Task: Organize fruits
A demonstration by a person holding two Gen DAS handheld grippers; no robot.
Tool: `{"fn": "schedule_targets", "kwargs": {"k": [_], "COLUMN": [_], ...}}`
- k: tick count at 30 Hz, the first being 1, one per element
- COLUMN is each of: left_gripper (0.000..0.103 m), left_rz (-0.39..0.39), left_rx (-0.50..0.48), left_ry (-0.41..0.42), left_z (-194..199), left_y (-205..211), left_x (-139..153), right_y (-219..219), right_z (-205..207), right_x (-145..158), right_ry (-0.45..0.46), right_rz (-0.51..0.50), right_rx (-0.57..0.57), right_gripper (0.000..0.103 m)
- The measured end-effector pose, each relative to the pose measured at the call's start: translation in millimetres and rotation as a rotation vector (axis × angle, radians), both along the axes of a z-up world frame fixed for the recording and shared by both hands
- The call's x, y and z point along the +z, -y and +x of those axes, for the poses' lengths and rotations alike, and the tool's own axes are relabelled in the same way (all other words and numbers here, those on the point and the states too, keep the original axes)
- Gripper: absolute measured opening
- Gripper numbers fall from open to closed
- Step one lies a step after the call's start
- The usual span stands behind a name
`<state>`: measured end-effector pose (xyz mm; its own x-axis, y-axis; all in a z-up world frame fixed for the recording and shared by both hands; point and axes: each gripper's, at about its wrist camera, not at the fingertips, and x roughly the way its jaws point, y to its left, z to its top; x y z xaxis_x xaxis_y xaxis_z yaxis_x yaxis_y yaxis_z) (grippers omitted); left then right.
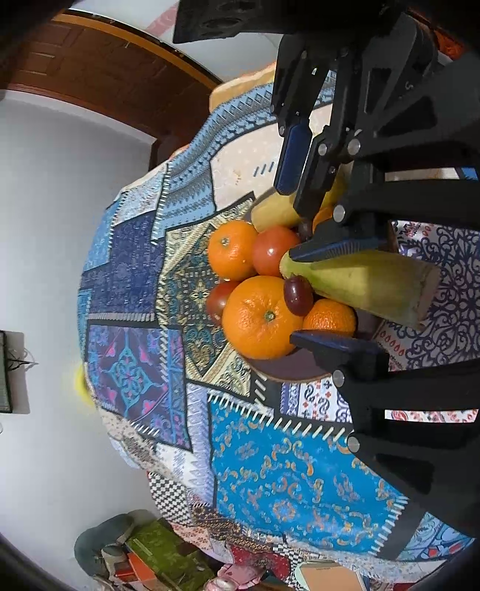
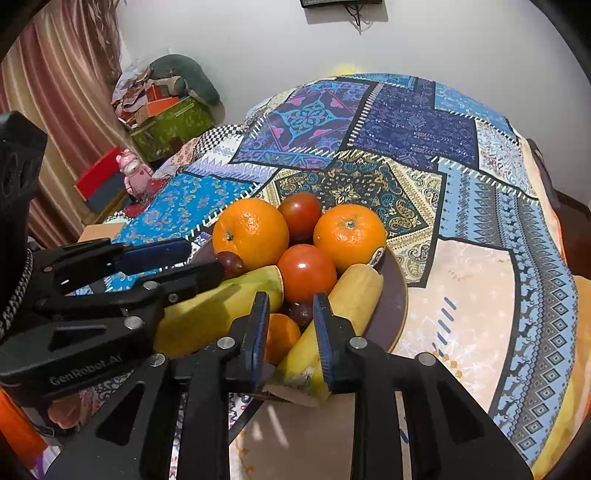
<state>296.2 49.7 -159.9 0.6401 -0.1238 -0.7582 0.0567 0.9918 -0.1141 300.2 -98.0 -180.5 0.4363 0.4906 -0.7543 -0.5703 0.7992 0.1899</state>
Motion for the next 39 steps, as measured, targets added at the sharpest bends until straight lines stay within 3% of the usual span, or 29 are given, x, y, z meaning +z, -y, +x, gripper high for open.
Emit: {"fn": "schedule_targets", "kwargs": {"k": [5,10,17,23,28,33,39], "left_gripper": [0.038,0.038,0.038,0.038,0.056,0.070,0.088], "left_rz": [0.000,-0.021,-0.033,-0.043,-0.024,-0.013,0.018], "left_rx": [0.015,0.030,0.041,0.044,0.060,0.075,0.088], "left_ry": [0.098,0.237,0.448,0.547,0.611,0.652,0.691], "left_z": [-26.7,-69.3,-151.7,-214.3,-250.7,-276.7,-294.8], "left_y": [-3.2,-4.7,2.1,5.8,10.1,15.1,20.6], "left_x": [38.0,90.6,162.6,195.4,205.6,210.0,210.9], "right_y": [12.3,29.4,53.2,67.6,75.2,81.2,80.6], "right_z": [-11.3,-41.1,-111.8,-180.4,-216.8,-236.5,-240.0], "right_x": [26.9,79.1,157.5,201.0,209.6,213.4,213.8], "right_ry": [0.046,0.154,0.337,0.462,0.519,0.566,0.600], "right_rz": [0.040,0.091,0.184,0.254,0.276,0.276,0.253], "right_rx": [-0.027,-0.052,-0.075,-0.085,-0.112,-0.154,-0.189], "right_gripper": [0.023,0.023,0.024,0.031,0.047,0.074,0.090]}}
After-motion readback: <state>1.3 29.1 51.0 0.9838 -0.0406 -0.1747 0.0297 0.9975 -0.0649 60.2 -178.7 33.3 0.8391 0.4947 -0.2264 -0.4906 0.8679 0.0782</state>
